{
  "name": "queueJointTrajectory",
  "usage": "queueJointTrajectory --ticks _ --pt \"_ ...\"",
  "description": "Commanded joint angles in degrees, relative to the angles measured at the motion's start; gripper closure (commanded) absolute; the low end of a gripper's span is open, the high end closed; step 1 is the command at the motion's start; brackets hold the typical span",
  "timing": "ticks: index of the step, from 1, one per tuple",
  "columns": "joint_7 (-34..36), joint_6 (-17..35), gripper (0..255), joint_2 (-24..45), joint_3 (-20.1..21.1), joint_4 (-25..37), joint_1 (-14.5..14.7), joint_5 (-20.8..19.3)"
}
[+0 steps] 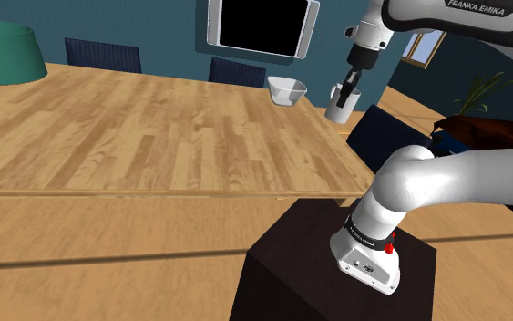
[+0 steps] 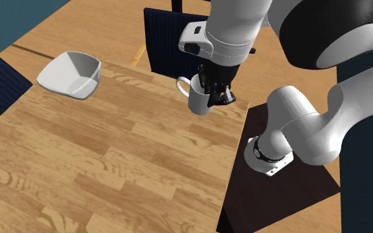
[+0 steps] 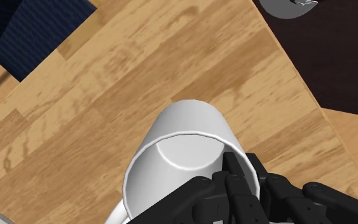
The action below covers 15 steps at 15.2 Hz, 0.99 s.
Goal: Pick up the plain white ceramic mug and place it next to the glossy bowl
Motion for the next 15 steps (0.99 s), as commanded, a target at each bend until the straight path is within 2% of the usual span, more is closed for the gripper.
queueJointTrajectory --ticks 1,8,15 --pt "-0.02 -0.94 255 0.32 0.2 1.25 0.1 0.2" --pt "-6.32 5.35 255 14.36 -8.1 10.19 1.24 -2.76" --pt "-13.83 9.47 255 29.45 -16.64 22.18 3.84 -1.36"
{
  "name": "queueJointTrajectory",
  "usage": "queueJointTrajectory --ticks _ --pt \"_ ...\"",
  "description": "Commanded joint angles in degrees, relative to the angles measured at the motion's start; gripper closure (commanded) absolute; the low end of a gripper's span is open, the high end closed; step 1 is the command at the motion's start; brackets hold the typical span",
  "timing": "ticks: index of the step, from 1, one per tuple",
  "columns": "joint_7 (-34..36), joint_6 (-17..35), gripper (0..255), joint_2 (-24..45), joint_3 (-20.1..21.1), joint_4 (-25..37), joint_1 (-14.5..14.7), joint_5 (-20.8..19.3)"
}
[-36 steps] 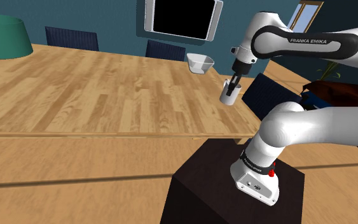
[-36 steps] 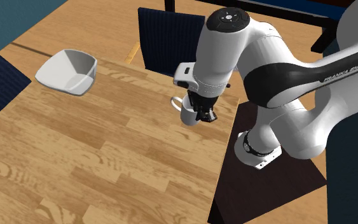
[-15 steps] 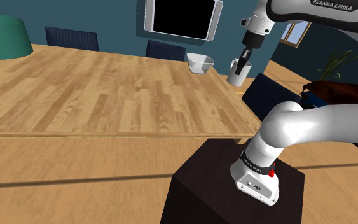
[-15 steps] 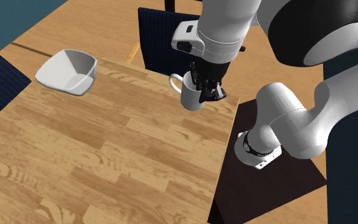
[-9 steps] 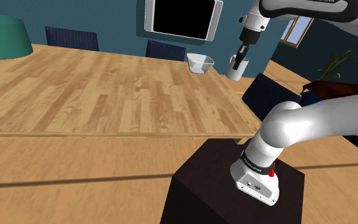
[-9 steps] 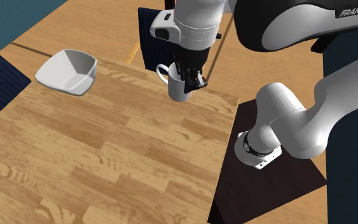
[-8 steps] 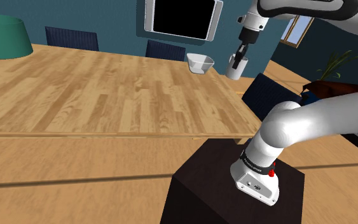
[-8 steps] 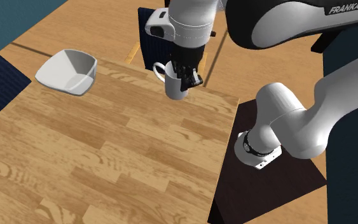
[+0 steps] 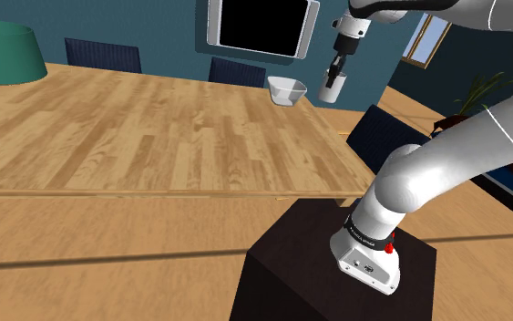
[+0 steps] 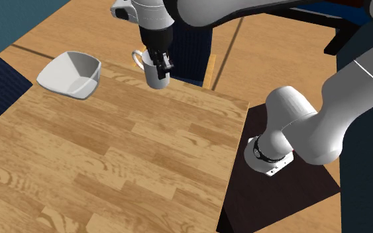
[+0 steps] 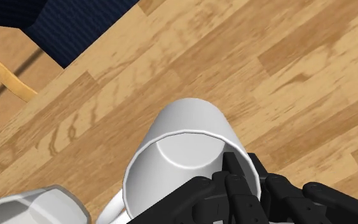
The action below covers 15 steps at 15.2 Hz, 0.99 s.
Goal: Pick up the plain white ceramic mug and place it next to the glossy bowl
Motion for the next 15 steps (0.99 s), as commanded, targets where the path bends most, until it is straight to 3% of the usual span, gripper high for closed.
queueJointTrajectory --ticks 1,5,9,12,14,15 --pt "-2.73 0.82 255 4.44 -2.72 3.83 0.69 0.94" --pt "-8.5 1.75 255 14.36 -8.03 12.43 2.17 5.06" --pt "-15.55 1.22 255 25.93 -13.15 22.49 2.24 12.13" --pt "-21.2 -0.7 255 35.77 -15.7 31.42 -0.14 19.23" --pt "-24.42 -2.82 255 42.39 -16.14 38.14 -3.32 24.04" --pt "-24.36 -1.98 255 42.19 -15.83 37.2 -3.4 23.86"
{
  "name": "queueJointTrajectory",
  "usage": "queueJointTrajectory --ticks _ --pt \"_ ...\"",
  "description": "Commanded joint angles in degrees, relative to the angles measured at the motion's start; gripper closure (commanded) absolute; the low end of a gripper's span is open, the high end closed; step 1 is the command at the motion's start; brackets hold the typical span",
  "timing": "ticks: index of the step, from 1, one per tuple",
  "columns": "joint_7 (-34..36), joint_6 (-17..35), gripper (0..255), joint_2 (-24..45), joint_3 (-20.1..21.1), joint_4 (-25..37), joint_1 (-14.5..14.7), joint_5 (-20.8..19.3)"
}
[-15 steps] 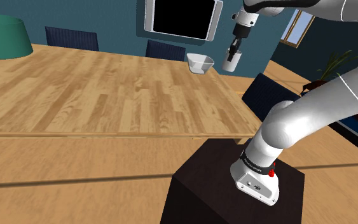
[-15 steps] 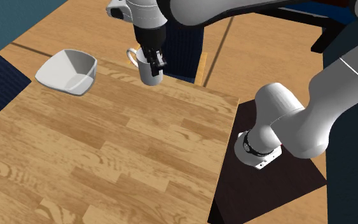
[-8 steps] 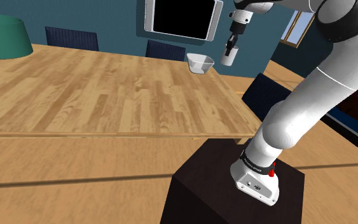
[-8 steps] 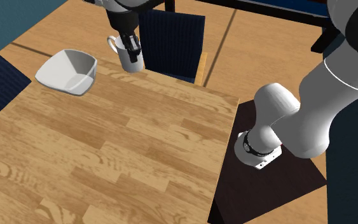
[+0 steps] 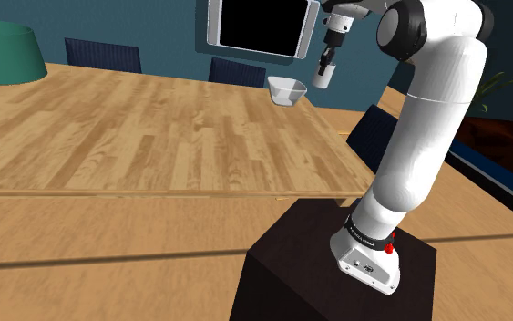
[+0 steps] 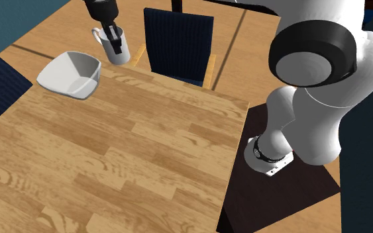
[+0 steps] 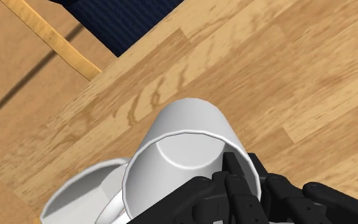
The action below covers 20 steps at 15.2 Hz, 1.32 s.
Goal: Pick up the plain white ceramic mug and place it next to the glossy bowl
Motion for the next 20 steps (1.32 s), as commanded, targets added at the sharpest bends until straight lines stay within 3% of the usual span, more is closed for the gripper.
queueJointTrajectory --ticks 1,20 --pt "-0.92 0.48 255 1.87 0.11 0.89 -0.82 1.4" --pt "-2.24 14.76 255 2.77 0.9 -12.85 0.01 2.64"
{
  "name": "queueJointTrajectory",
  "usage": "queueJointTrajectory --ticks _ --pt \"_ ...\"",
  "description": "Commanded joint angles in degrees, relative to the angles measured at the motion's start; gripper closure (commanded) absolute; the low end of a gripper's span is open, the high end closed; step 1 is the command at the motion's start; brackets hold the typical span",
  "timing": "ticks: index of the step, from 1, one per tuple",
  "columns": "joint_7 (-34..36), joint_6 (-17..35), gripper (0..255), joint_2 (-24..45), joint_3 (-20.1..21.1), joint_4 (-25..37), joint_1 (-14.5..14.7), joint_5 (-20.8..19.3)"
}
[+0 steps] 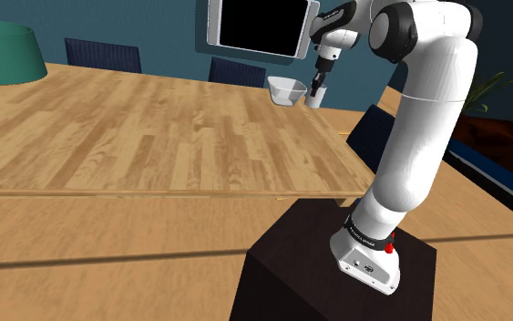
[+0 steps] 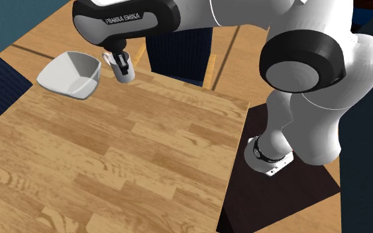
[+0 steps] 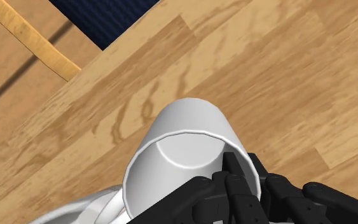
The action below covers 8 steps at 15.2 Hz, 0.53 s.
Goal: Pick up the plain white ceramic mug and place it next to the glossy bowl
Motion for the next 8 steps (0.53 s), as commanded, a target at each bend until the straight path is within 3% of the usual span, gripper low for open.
queueJointTrajectory --ticks 1,8 --pt "-0.2 1.46 255 0.21 0.11 -1.29 0.03 0.27" --pt "-1.44 6.2 255 2.01 0.74 -4.78 -0.36 2.0"
